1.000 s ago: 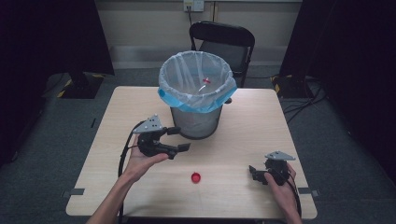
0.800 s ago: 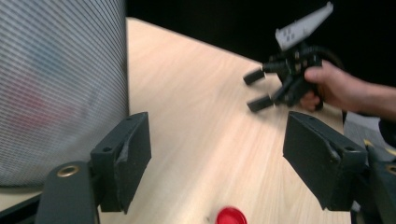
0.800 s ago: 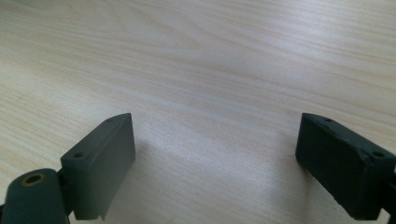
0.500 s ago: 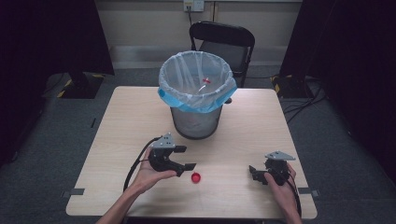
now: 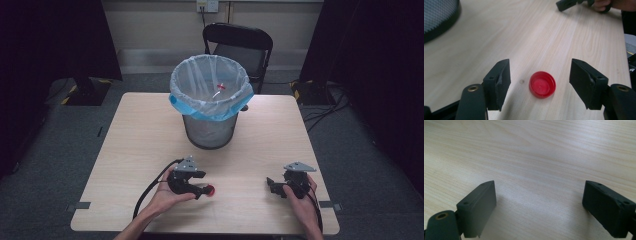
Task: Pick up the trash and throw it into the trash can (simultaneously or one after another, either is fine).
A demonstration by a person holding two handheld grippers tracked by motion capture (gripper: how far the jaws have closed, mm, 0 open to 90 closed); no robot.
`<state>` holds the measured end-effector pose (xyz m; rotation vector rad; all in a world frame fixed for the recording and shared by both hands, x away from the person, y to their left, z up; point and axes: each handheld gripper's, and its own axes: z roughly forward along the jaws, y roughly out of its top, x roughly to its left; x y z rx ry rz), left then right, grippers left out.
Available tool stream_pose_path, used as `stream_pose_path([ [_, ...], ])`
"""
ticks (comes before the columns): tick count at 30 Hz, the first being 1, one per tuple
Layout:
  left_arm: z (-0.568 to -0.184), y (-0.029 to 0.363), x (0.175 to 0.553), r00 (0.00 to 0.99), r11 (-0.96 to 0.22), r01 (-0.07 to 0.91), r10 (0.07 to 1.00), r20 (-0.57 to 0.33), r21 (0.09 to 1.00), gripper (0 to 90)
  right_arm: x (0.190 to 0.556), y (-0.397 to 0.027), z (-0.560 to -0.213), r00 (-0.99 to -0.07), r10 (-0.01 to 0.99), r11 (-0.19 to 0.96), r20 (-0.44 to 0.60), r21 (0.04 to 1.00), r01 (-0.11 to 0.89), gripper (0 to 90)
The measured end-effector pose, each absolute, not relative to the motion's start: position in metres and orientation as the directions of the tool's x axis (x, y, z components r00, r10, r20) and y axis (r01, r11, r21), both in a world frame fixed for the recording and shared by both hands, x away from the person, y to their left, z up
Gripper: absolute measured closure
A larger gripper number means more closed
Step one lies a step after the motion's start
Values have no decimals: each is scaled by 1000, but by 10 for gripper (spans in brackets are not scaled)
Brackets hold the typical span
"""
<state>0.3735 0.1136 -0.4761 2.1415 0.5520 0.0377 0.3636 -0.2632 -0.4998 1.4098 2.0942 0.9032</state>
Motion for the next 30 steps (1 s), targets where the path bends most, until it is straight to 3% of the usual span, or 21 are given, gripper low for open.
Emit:
stream_pose_path([
  [20,-494,99,364,920,-588,309,383,-79,748,473,364,-263,-500,-372,928,261,-11,732,629,112],
  [23,-494,96,358,934,-629,244,358,-4,738,488,364,-263,-500,-372,928,261,-11,732,629,112],
  [30,-494,97,357,931,-617,249,364,-10,746,585,364,-263,-500,-372,928,261,-12,732,629,112],
])
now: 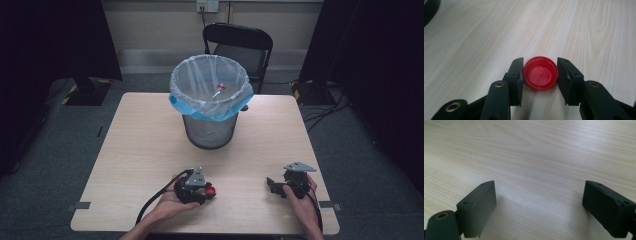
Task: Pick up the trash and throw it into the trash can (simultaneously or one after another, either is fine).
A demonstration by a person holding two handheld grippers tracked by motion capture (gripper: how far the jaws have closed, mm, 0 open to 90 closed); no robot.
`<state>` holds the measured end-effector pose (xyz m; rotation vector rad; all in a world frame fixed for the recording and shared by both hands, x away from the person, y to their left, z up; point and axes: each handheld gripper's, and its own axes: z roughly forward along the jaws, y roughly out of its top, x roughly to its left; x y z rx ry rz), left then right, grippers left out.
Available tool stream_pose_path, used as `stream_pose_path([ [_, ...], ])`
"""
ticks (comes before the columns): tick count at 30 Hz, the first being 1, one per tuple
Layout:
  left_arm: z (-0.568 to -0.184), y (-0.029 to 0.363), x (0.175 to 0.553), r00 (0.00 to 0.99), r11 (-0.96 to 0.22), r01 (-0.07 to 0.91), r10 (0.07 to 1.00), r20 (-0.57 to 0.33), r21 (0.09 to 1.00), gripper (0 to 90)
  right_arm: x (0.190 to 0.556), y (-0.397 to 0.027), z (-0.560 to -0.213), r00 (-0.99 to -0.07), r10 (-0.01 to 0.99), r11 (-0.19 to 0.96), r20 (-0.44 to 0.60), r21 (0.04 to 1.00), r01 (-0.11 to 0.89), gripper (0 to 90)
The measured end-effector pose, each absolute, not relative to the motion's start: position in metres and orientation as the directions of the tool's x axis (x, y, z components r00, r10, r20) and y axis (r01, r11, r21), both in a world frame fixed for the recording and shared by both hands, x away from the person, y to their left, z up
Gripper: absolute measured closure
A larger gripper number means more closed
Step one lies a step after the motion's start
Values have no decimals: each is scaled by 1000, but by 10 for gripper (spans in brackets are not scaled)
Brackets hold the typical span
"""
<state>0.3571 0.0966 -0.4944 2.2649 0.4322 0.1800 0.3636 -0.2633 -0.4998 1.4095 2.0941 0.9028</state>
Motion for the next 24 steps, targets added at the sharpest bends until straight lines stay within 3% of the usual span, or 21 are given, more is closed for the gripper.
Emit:
stream_pose_path([
  [8,-494,96,358,929,-617,258,369,-17,744,591,364,-263,-500,-372,928,261,-11,732,629,112],
  [24,-490,104,365,914,-556,332,390,-113,762,593,364,-263,-500,-372,928,261,-11,732,629,111],
])
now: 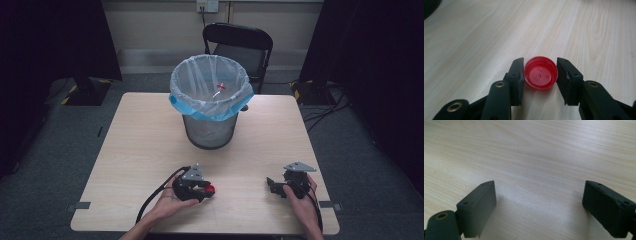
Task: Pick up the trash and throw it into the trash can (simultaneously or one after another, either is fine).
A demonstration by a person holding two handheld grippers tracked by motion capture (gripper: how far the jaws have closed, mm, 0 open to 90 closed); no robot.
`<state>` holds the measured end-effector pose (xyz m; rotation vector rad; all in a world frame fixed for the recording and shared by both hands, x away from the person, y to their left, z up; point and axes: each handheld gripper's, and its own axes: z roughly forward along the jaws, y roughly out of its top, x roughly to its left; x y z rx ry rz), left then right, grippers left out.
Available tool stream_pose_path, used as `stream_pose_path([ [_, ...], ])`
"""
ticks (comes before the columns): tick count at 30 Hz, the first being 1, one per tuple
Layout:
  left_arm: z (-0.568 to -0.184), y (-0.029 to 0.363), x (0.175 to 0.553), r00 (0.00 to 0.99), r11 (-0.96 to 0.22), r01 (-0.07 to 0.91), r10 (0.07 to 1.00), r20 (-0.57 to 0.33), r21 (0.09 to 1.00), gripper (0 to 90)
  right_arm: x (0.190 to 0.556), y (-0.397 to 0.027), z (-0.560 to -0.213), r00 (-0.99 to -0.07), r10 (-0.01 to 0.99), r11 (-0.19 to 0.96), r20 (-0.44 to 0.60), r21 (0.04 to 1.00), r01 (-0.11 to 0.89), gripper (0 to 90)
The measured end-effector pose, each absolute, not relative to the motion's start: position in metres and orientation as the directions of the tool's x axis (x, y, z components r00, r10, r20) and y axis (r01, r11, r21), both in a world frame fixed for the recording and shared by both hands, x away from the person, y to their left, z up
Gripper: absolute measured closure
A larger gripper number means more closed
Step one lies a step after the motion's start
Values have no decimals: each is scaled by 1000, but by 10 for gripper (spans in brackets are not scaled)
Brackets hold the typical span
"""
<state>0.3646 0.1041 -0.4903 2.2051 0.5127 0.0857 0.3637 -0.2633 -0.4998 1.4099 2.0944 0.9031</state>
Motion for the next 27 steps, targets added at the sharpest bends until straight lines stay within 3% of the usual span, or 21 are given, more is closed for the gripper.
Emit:
stream_pose_path([
  [27,-430,136,365,901,-358,303,409,-143,883,593,364,-263,-500,-372,928,261,-11,732,629,112],
])
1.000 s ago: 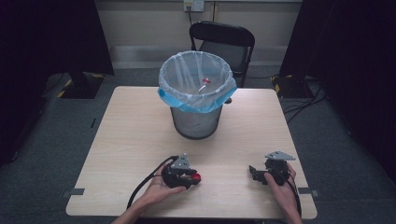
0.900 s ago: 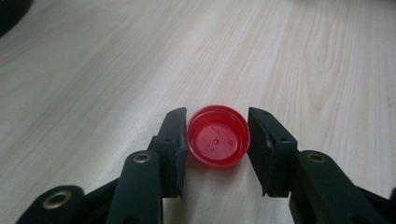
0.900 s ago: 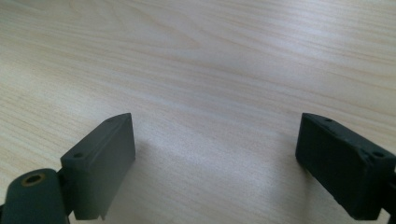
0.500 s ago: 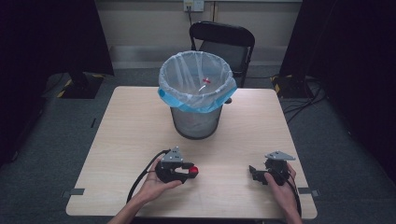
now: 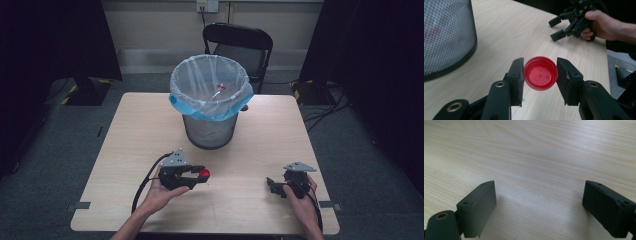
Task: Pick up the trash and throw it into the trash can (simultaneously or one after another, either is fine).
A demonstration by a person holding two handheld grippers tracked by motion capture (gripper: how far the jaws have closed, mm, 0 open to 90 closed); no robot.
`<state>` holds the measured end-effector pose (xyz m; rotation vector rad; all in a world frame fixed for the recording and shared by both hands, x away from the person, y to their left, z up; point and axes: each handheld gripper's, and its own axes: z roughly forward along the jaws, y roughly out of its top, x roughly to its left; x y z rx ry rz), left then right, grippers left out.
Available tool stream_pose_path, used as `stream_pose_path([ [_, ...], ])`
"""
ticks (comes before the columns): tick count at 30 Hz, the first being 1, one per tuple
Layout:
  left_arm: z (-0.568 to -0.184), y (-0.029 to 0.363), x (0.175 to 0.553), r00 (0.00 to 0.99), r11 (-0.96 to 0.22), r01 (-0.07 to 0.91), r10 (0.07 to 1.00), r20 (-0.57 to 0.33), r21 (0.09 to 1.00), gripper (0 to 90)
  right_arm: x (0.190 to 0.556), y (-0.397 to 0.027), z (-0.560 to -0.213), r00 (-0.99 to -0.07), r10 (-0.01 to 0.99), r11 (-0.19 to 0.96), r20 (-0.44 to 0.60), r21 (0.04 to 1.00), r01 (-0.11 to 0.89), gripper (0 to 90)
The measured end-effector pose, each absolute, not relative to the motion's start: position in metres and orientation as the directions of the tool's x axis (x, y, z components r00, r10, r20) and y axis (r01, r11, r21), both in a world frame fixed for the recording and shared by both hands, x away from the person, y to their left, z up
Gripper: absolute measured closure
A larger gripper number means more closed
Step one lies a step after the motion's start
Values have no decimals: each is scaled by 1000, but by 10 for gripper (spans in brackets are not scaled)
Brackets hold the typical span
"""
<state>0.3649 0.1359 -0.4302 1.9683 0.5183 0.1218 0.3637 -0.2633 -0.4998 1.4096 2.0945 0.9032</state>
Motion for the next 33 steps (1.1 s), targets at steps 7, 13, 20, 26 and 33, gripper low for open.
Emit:
stream_pose_path([
  [7,-420,140,365,900,-315,306,402,-165,898,592,364,-263,-500,-372,928,261,-11,732,629,112],
  [13,-404,145,369,900,-278,283,407,-155,918,593,364,-263,-500,-372,928,261,-11,732,629,111],
  [20,-386,146,372,902,-237,268,402,-157,934,592,364,-263,-500,-372,928,261,-11,732,629,112],
  [26,-369,146,375,911,-238,235,393,-127,943,593,364,-263,-500,-371,929,260,-11,733,629,111],
  [33,-347,147,374,914,-215,187,396,-89,959,593,364,-263,-500,-372,928,261,-11,732,629,112],
])
